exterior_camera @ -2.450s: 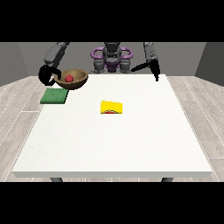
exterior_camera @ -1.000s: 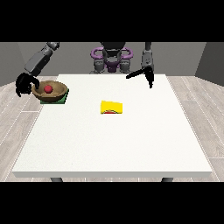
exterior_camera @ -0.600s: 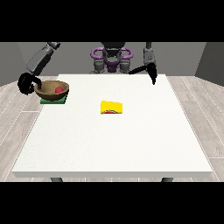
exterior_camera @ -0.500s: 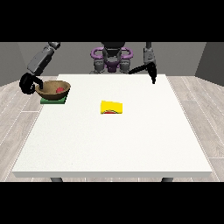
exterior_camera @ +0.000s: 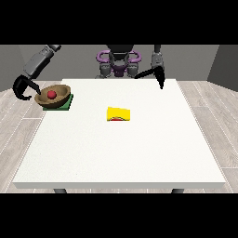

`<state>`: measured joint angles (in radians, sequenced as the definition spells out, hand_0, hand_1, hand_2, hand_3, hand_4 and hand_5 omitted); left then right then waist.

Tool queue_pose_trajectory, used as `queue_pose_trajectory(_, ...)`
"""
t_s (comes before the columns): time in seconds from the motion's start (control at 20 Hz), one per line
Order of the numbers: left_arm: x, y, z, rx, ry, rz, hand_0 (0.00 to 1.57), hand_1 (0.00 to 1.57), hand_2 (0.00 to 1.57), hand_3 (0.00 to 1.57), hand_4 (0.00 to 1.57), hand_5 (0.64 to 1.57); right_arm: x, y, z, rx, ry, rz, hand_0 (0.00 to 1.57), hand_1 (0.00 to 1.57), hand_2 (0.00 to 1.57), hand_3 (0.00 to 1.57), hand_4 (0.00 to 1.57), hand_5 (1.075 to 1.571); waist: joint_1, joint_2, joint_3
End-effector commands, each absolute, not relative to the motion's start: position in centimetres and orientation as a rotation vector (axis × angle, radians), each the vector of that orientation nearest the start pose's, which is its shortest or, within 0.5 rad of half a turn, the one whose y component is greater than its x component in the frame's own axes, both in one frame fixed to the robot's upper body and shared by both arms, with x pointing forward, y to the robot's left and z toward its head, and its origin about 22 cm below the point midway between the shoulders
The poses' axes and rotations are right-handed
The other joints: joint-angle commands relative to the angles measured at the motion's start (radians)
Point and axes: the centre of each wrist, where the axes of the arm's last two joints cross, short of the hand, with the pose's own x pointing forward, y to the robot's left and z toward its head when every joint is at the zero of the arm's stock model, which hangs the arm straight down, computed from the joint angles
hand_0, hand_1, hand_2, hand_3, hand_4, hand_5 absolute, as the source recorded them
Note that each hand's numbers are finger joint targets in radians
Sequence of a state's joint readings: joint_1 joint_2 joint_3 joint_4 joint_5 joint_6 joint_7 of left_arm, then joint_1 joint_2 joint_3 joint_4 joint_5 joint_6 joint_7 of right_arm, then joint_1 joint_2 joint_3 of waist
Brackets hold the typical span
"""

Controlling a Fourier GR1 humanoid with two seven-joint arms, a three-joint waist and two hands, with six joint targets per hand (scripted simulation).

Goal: Pick the cup and pour the ball into the bowl, then pick the bowl and place it on the pad

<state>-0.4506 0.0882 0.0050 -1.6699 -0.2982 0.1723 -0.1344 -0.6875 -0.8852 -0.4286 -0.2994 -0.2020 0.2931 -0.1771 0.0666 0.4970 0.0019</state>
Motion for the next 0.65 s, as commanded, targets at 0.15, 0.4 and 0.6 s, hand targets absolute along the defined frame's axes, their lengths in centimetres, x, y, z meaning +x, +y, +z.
queue_pose_trajectory(0.15,29.9,20.7,16.1,0.341,-2.318,-0.219,0.0,0.0,0.0,0.0,0.0,1.566,30.6,-54.6,12.3,-0.47,-1.492,-0.237,0.0,0.0,0.37,0.21,0.0,1.481,-0.003,0.041,0.0002)
queue_pose_trajectory(0.4,29.7,20.6,13.9,0.299,-2.236,-0.242,0.0,0.0,0.0,0.0,0.0,1.569,30.0,-55.9,14.9,-0.438,-1.452,-0.234,0.0,0.0,0.26,0.06,0.0,1.493,-0.011,-0.023,-0.0007)
queue_pose_trajectory(0.6,30.4,20.2,10.6,0.32,-2.137,-0.209,0.0,0.0,0.0,0.0,0.0,1.569,29.1,-57.3,19.3,-0.343,-1.486,-0.164,0.0,0.0,0.19,0.29,0.0,1.503,-0.058,-0.145,-0.0025)
